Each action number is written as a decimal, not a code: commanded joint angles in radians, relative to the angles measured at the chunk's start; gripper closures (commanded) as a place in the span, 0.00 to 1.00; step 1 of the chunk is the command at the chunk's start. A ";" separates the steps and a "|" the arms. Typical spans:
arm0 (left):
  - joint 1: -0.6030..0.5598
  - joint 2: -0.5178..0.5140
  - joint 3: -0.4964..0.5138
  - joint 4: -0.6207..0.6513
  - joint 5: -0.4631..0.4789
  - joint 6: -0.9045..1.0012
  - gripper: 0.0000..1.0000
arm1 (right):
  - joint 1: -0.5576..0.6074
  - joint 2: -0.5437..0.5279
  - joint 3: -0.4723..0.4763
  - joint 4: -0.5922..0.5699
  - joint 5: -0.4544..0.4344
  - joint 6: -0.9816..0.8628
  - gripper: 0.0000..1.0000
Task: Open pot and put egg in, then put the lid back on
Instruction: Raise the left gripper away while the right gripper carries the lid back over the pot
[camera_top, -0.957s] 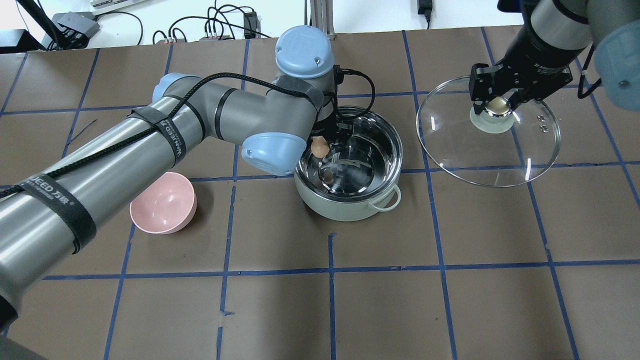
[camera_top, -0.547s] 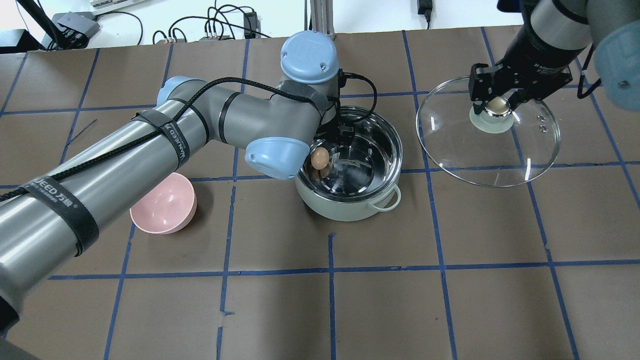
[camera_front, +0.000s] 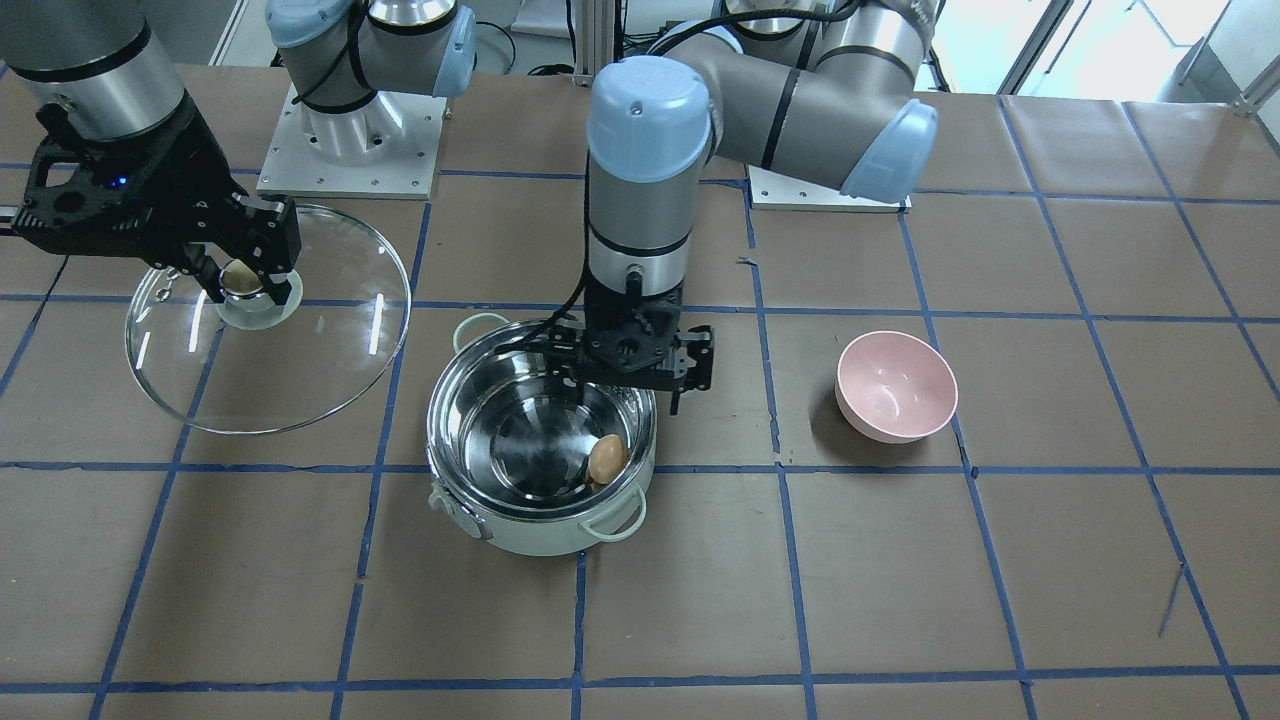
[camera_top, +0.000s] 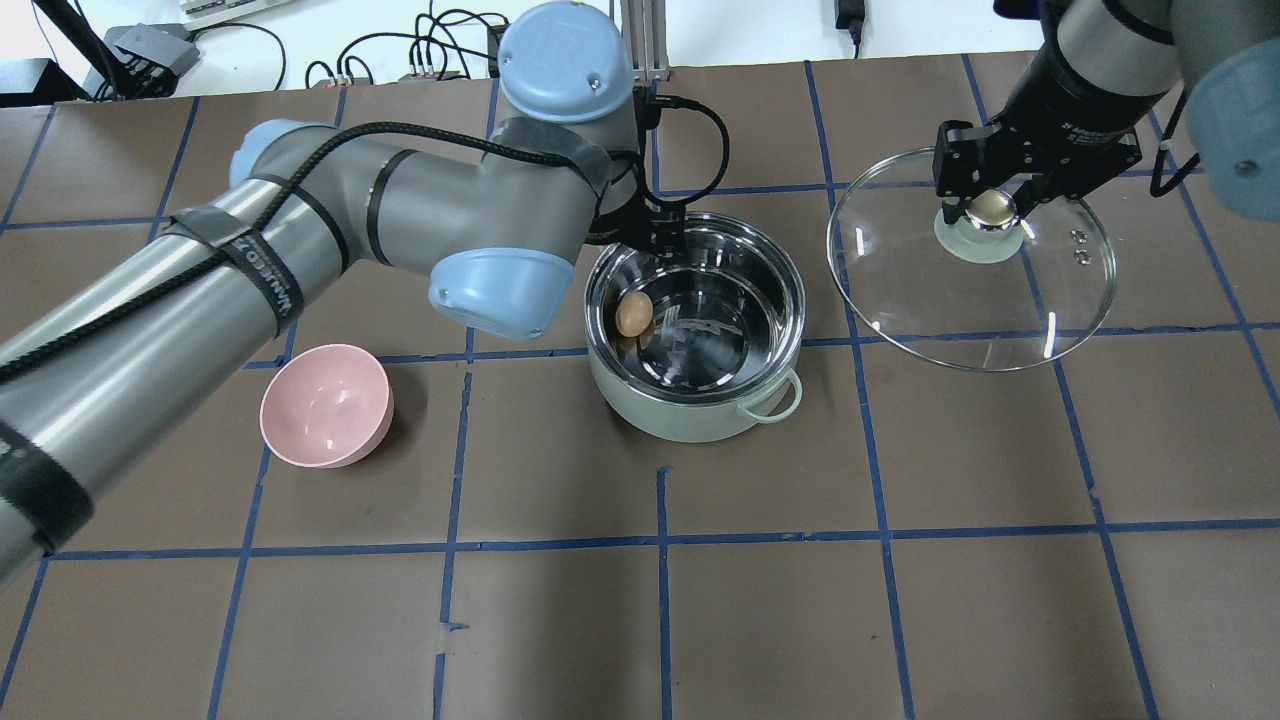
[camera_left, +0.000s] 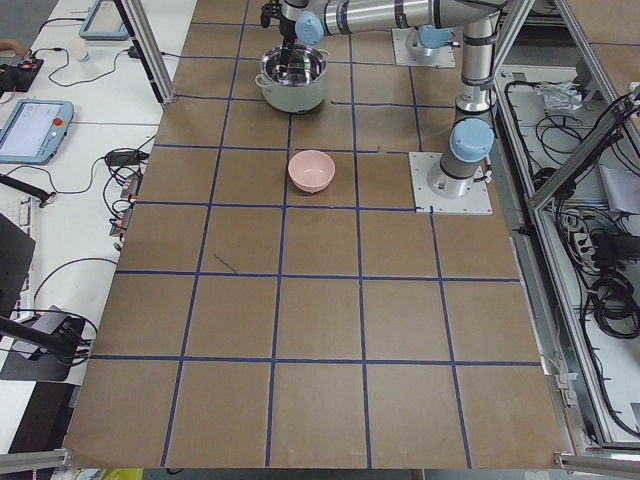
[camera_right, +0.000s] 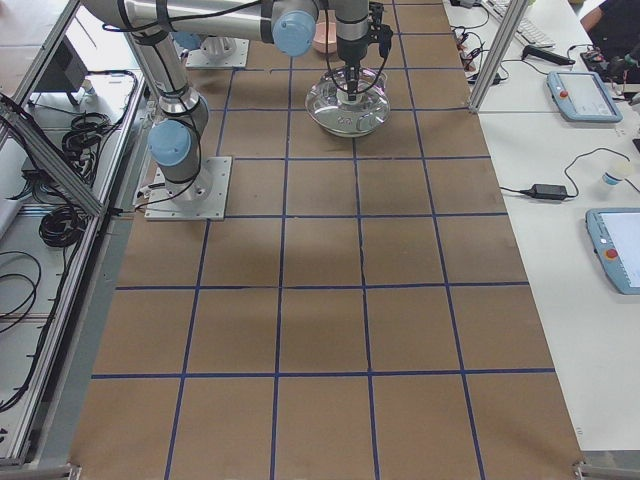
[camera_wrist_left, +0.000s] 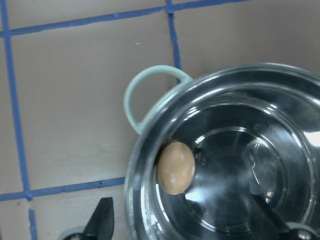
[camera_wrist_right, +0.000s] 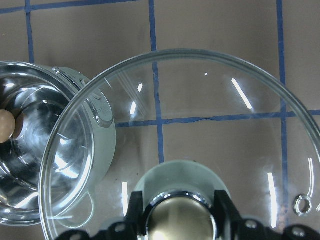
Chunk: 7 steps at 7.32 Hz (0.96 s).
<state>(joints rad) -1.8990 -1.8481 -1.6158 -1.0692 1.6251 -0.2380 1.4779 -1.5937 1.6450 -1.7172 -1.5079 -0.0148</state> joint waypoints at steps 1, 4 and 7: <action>0.168 0.154 -0.003 -0.236 -0.011 0.012 0.00 | 0.089 0.021 -0.013 -0.031 0.003 0.111 0.75; 0.360 0.320 0.036 -0.533 -0.065 0.189 0.00 | 0.332 0.167 -0.085 -0.136 -0.017 0.301 0.76; 0.414 0.281 0.170 -0.621 -0.022 0.235 0.00 | 0.410 0.264 -0.105 -0.255 -0.011 0.383 0.76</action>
<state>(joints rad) -1.4985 -1.5435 -1.5100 -1.6616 1.5771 -0.0112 1.8559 -1.3615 1.5449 -1.9395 -1.5247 0.3302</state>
